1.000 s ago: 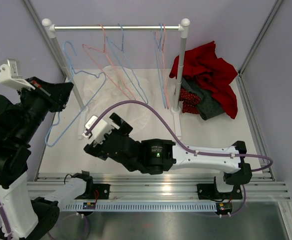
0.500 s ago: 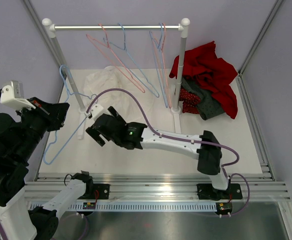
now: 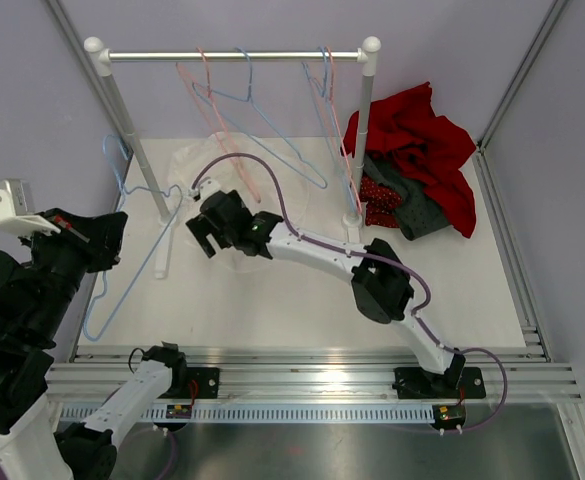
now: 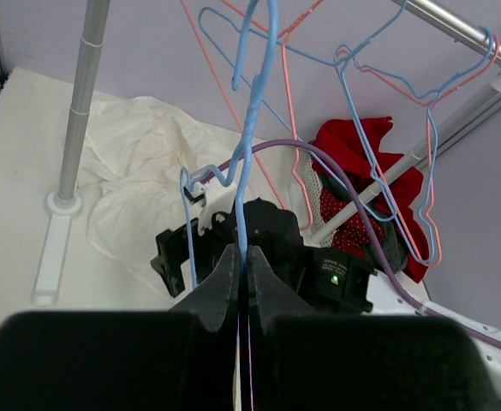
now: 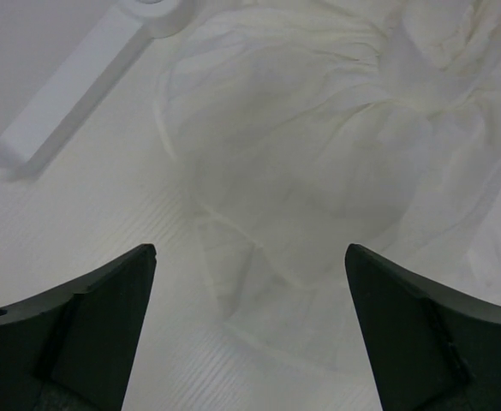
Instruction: Remove the skirt from the hanger
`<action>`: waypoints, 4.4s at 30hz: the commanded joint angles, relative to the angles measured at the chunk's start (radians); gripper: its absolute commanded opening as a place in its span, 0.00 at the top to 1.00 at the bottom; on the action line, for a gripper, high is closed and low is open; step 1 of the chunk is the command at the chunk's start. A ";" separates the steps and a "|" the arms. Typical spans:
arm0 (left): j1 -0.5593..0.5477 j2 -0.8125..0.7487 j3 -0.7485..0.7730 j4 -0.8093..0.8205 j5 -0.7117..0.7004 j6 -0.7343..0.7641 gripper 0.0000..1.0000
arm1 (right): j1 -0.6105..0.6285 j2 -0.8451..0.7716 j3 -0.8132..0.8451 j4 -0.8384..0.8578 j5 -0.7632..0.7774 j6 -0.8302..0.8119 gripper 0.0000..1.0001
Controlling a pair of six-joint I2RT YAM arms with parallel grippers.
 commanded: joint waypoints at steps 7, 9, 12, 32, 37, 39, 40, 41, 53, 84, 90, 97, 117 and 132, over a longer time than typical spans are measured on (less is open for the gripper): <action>-0.002 -0.011 -0.051 0.126 -0.070 0.036 1.00 | -0.114 0.224 0.222 -0.014 -0.087 0.010 0.01; -0.002 -0.014 -0.066 0.141 -0.070 0.033 1.00 | -0.114 0.251 0.224 -0.012 -0.108 0.022 0.01; -0.002 -0.016 -0.081 0.149 -0.064 0.032 1.00 | -0.114 0.265 0.192 0.004 -0.147 0.056 0.00; -0.002 0.003 -0.123 0.164 -0.087 0.036 1.00 | 0.196 -0.649 -0.663 0.142 0.168 0.174 1.00; -0.002 0.015 -0.127 0.195 -0.100 0.052 1.00 | 0.281 -0.998 -0.629 -0.006 0.463 0.154 1.00; -0.002 0.029 -0.118 0.201 -0.096 0.049 1.00 | 0.282 -1.058 -0.567 -0.040 0.523 0.102 1.00; -0.002 0.032 -0.117 0.207 -0.090 0.046 1.00 | 0.281 -1.075 -0.549 -0.035 0.550 -0.002 1.00; -0.002 0.033 -0.123 0.220 -0.076 0.038 1.00 | 0.277 -1.094 -0.536 0.001 0.632 -0.071 1.00; -0.002 0.082 -0.101 0.227 -0.044 0.075 1.00 | -0.138 -0.953 -0.057 0.019 0.463 -0.501 1.00; -0.002 0.605 0.356 0.404 -0.133 0.253 1.00 | -0.964 -0.236 0.038 0.116 -0.194 0.059 0.41; -0.001 0.627 0.260 0.442 -0.123 0.221 1.00 | -0.965 -0.517 -0.432 0.294 -0.219 0.143 0.01; -0.002 0.489 0.059 0.477 -0.122 0.173 0.98 | -0.964 -0.806 -0.669 0.281 -0.237 0.174 0.01; -0.002 -0.178 -0.629 0.441 -0.079 0.162 0.01 | -0.964 -1.722 -1.156 0.127 -0.667 0.522 0.01; -0.002 -0.388 -0.925 0.385 -0.031 0.148 0.01 | -0.957 -2.046 -1.176 -0.130 -0.475 0.516 0.01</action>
